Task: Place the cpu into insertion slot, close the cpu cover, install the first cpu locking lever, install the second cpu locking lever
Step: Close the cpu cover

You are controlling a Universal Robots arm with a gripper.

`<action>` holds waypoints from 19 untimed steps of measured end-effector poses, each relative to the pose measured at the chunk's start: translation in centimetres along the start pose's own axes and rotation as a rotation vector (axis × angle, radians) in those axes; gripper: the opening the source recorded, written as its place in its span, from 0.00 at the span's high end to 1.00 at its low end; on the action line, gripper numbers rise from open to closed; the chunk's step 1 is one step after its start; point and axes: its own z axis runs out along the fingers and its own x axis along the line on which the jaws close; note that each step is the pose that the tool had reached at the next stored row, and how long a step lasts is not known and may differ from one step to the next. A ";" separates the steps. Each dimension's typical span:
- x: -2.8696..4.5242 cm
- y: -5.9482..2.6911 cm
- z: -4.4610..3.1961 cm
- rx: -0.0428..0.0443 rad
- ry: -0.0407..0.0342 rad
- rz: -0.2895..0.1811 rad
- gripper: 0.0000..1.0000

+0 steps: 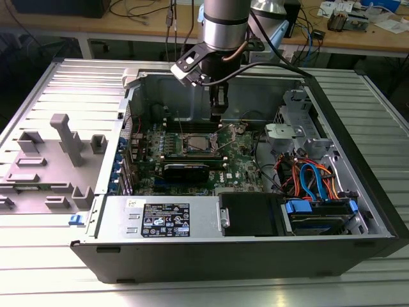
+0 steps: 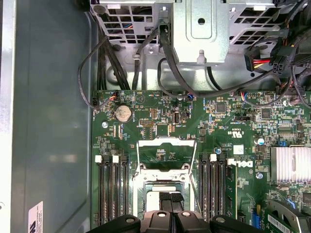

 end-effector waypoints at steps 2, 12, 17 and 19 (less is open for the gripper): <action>0.00 0.32 0.01 0.0000 0.0000 0.000 0.89; 0.00 0.92 0.01 0.0000 0.0000 0.000 0.89; 0.00 1.56 0.03 0.0000 0.0000 0.000 0.89; 0.00 1.90 0.04 0.0000 0.0001 0.000 0.89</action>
